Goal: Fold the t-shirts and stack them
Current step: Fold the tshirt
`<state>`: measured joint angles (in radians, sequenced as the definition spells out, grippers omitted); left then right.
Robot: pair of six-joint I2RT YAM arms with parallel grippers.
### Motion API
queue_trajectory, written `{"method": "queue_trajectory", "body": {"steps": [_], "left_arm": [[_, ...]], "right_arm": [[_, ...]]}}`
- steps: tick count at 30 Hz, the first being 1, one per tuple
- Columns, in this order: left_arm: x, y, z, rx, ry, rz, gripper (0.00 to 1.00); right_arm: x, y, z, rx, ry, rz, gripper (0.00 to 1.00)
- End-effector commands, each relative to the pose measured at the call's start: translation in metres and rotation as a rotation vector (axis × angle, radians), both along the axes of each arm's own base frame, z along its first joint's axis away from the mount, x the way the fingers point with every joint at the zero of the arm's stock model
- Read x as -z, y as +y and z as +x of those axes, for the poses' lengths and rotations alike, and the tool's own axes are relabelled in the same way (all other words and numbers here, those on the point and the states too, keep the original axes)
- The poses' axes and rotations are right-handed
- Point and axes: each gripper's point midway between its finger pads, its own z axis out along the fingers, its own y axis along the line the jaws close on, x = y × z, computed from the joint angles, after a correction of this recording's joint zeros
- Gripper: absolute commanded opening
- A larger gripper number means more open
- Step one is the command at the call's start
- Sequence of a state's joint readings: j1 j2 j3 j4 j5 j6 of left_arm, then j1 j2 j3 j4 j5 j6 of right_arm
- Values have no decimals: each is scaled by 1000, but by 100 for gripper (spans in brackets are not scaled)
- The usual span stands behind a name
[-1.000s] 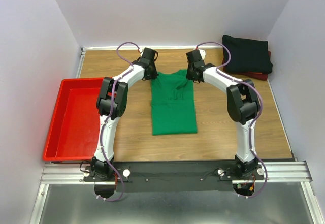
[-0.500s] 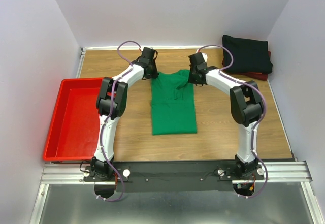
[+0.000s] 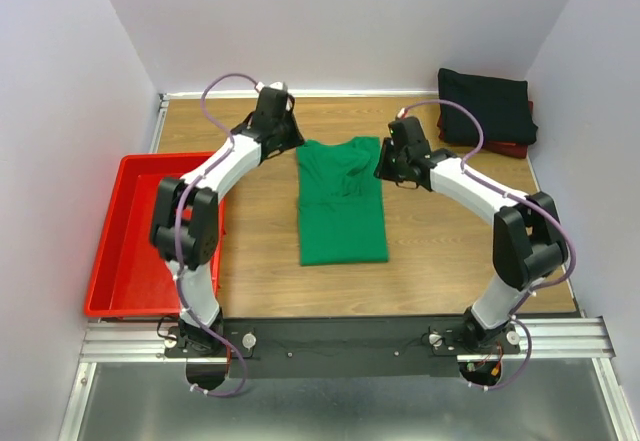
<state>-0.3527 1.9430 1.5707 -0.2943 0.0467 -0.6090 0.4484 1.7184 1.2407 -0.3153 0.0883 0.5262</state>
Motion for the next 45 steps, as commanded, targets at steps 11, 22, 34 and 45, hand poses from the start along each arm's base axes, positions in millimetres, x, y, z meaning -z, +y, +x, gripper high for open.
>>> {"method": "queue_trajectory", "body": {"steps": [11, 22, 34, 45], "left_arm": [[61, -19, -128, 101, 157, -10, 7], [93, -16, -127, 57, 192, 108, 5], [124, -7, -121, 11, 230, 179, 5], [122, -4, -119, 18, 227, 174, 5]], "right_arm": [[41, 32, -37, -113, 120, 49, 32], [63, 70, -42, -174, 153, 31, 32], [103, 19, -45, -32, 184, -124, 32], [106, -23, -60, 59, 224, -102, 32]]}}
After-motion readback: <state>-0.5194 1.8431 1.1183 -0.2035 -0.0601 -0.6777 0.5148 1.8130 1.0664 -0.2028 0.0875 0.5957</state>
